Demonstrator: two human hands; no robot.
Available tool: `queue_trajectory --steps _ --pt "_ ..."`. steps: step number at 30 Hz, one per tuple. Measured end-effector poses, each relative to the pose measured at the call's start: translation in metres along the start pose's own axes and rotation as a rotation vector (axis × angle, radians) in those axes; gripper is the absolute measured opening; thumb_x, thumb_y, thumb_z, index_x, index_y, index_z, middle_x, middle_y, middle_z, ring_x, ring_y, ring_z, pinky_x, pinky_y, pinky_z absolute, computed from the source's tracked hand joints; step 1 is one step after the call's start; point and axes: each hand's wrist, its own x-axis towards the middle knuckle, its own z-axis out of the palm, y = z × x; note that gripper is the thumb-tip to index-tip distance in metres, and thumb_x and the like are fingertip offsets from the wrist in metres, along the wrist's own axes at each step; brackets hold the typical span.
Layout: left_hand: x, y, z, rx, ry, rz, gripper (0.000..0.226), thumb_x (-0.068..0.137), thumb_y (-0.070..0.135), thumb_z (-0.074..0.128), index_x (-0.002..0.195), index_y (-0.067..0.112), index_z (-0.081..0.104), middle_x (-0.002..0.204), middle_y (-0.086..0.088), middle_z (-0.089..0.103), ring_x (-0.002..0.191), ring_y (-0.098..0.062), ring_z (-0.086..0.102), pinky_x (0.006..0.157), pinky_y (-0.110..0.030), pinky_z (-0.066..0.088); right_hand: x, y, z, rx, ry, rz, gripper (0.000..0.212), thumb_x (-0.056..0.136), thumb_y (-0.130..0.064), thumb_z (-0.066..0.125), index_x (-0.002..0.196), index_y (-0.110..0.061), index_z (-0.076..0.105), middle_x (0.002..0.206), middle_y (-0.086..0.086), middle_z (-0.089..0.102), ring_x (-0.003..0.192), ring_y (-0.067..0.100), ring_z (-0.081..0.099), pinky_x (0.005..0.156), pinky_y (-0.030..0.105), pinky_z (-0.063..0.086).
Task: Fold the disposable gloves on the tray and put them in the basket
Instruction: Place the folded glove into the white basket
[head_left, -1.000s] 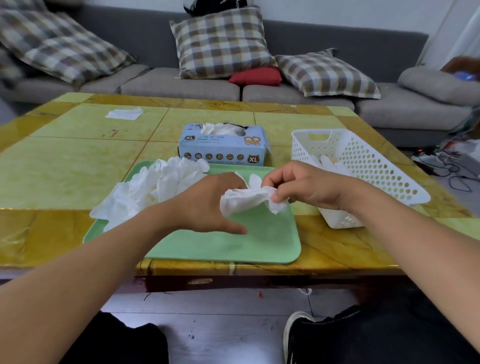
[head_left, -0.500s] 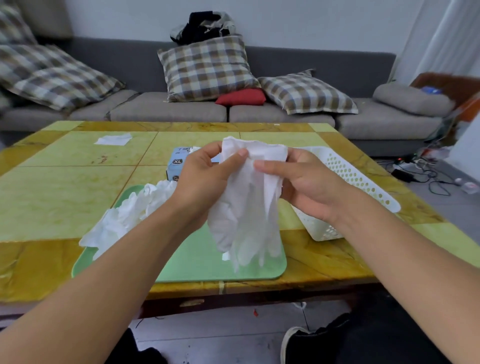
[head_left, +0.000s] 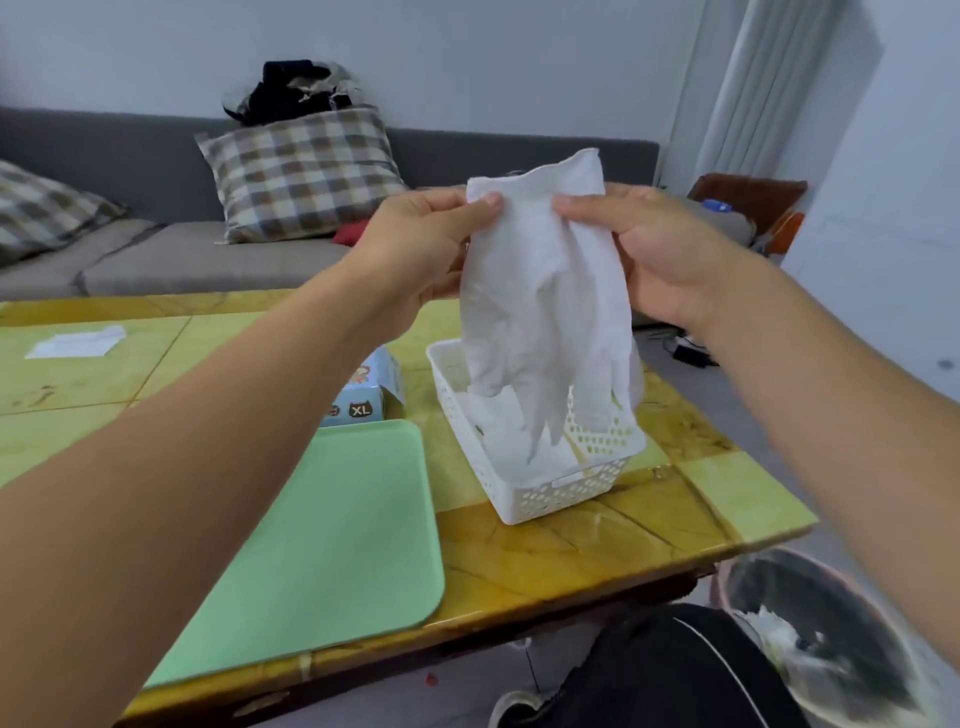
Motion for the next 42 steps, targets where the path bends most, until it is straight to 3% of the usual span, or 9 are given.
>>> queue_trajectory --steps 11,18,23,28,32,35,37,39,42 --pt "0.093 -0.070 0.003 0.078 0.092 -0.032 0.019 0.096 0.026 0.067 0.103 0.011 0.077 0.099 -0.006 0.078 0.081 -0.016 0.073 0.071 -0.026 0.060 0.096 0.072 -0.046 -0.045 -0.018 0.028 0.034 0.093 -0.013 0.070 0.126 -0.004 0.068 0.121 0.017 0.072 0.111 0.031 0.069 0.102 0.044 0.053" --pt "0.059 -0.146 -0.014 0.595 -0.233 0.128 0.034 0.091 0.018 0.074 0.061 0.014 0.060 0.058 0.014 0.048 0.054 -0.003 0.040 0.057 -0.014 0.034 0.069 0.144 -0.076 -0.421 -0.265 0.026 0.016 0.088 -0.003 0.073 0.099 -0.014 0.076 0.095 -0.005 0.078 0.089 0.007 0.071 0.084 0.024 0.055" --pt "0.032 -0.168 -0.009 0.951 -0.552 0.105 0.004 0.085 0.024 0.080 0.085 0.020 0.078 0.087 0.005 0.074 0.079 -0.009 0.065 0.071 -0.020 0.049 0.036 0.164 -0.073 -0.977 -0.587 0.025 0.012 0.082 -0.010 0.083 0.083 -0.020 0.078 0.079 -0.010 0.075 0.073 0.003 0.067 0.074 0.029 0.054" --pt "0.030 -0.152 0.022 1.254 -0.812 0.011 0.023 0.091 0.030 0.072 0.092 0.007 0.074 0.092 -0.007 0.074 0.087 -0.024 0.065 0.082 -0.039 0.052 0.027 0.170 -0.061 -1.283 -0.768 -0.020 0.009 0.081 -0.014 0.079 0.087 -0.011 0.074 0.080 -0.001 0.071 0.073 0.014 0.062 0.075 0.037 0.052" --pt "0.028 -0.150 0.052 1.427 -1.038 -0.151 0.022 0.096 0.026 0.065 0.117 0.022 0.071 0.109 0.006 0.068 0.093 -0.015 0.057 0.078 -0.026 0.045 0.027 0.164 -0.055 -1.488 -0.889 0.132 0.023 0.087 -0.015 0.074 0.109 -0.011 0.073 0.106 0.002 0.072 0.097 0.020 0.066 0.087 0.039 0.056" --pt "0.028 -0.152 0.068 1.496 -1.128 -0.225 0.034 0.099 0.020 0.057 0.132 0.023 0.062 0.120 0.003 0.064 0.098 -0.014 0.052 0.080 -0.024 0.041 0.030 0.160 -0.044 -1.568 -1.064 0.296 0.013 0.087 -0.010 0.071 0.092 -0.022 0.070 0.091 -0.004 0.068 0.082 0.014 0.062 0.075 0.031 0.053" --pt "0.030 -0.150 0.074 1.513 -1.150 -0.261 0.038 0.101 0.018 0.054 0.138 0.021 0.057 0.132 0.001 0.060 0.100 -0.013 0.047 0.074 -0.015 0.040 0.040 0.147 -0.040 -1.530 -1.137 0.435 0.020 0.087 -0.014 0.075 0.105 -0.022 0.073 0.103 -0.005 0.072 0.093 0.013 0.065 0.083 0.029 0.053" --pt "0.035 -0.141 0.073 1.501 -1.126 -0.278 0.034 0.101 0.019 0.054 0.134 0.017 0.061 0.132 0.000 0.061 0.101 -0.013 0.050 0.059 -0.005 0.041 0.057 0.133 -0.045 -1.368 -1.025 0.509 0.025 0.091 -0.018 0.073 0.116 -0.021 0.075 0.113 -0.007 0.075 0.105 0.012 0.069 0.091 0.031 0.056" --pt "0.042 -0.130 0.059 1.492 -0.994 -0.293 0.025 0.094 0.028 0.062 0.115 0.019 0.074 0.119 0.003 0.070 0.106 -0.016 0.062 0.083 -0.018 0.051 0.078 0.131 -0.046 -1.220 -0.728 0.259 0.011 0.089 -0.022 0.076 0.099 -0.024 0.079 0.093 -0.007 0.077 0.085 0.008 0.070 0.079 0.031 0.056"
